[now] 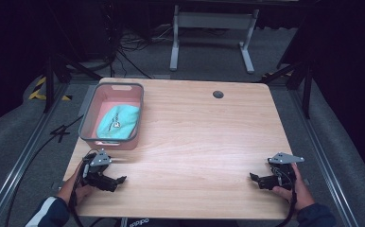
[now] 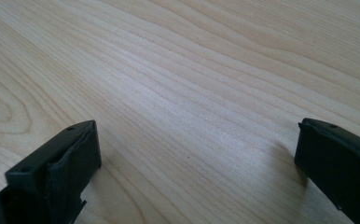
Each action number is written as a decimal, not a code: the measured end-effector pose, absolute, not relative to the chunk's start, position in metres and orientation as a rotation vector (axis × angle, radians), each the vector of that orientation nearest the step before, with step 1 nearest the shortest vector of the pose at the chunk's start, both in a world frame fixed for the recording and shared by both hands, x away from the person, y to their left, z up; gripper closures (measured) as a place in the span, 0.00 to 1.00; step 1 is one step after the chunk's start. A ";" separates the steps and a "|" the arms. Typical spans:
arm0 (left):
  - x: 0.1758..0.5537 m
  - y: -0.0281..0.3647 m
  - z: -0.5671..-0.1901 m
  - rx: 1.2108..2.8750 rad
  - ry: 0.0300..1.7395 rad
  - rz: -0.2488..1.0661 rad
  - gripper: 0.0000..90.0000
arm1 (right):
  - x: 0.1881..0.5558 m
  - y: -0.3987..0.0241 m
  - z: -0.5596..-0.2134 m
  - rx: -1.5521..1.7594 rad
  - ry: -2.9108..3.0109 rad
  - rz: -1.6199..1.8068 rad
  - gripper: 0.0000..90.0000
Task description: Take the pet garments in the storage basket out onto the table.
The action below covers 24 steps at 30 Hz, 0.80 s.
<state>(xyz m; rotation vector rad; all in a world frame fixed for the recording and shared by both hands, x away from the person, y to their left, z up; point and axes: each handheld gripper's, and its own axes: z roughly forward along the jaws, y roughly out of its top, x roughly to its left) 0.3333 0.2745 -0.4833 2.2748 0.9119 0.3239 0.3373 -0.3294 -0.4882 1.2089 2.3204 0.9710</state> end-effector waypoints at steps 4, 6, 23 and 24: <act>0.332 0.275 -0.484 2.272 0.902 0.331 0.00 | 0.337 -0.330 -0.488 1.206 2.322 0.970 0.01; 0.330 0.277 -0.484 2.274 0.889 0.323 0.01 | 0.338 -0.330 -0.488 1.193 2.330 0.973 0.01; 0.327 0.285 -0.468 2.315 0.824 0.239 0.20 | 0.339 -0.331 -0.488 1.155 2.359 0.987 0.01; 0.325 0.285 -0.463 2.305 0.807 0.240 0.20 | 0.339 -0.331 -0.488 1.158 2.358 0.986 0.01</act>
